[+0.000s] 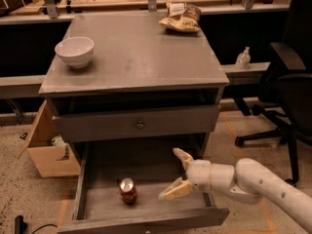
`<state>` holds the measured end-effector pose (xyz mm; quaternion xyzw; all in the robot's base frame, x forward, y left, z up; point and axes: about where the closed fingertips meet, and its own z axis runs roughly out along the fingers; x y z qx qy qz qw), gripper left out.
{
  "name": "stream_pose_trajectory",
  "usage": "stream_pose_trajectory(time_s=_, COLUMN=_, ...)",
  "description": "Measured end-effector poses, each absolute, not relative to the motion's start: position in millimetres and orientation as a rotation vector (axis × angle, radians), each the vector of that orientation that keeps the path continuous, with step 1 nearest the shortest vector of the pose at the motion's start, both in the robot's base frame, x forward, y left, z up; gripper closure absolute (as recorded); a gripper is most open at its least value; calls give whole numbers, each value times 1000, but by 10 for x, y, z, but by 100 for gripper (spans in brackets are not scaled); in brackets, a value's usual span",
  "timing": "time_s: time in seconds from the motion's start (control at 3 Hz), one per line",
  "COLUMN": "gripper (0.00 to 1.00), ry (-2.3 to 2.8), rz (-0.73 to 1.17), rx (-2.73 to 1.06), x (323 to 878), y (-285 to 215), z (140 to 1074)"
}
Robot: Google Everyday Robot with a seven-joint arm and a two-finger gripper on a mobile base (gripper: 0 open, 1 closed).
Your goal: Place coke can into middle drawer
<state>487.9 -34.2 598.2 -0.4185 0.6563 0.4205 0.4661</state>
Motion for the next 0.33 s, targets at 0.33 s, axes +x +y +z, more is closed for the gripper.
stream_pose_trajectory(time_s=0.33, gripper=0, ry=1636, rz=1033, rx=-980, x=4763, y=-548, z=6060)
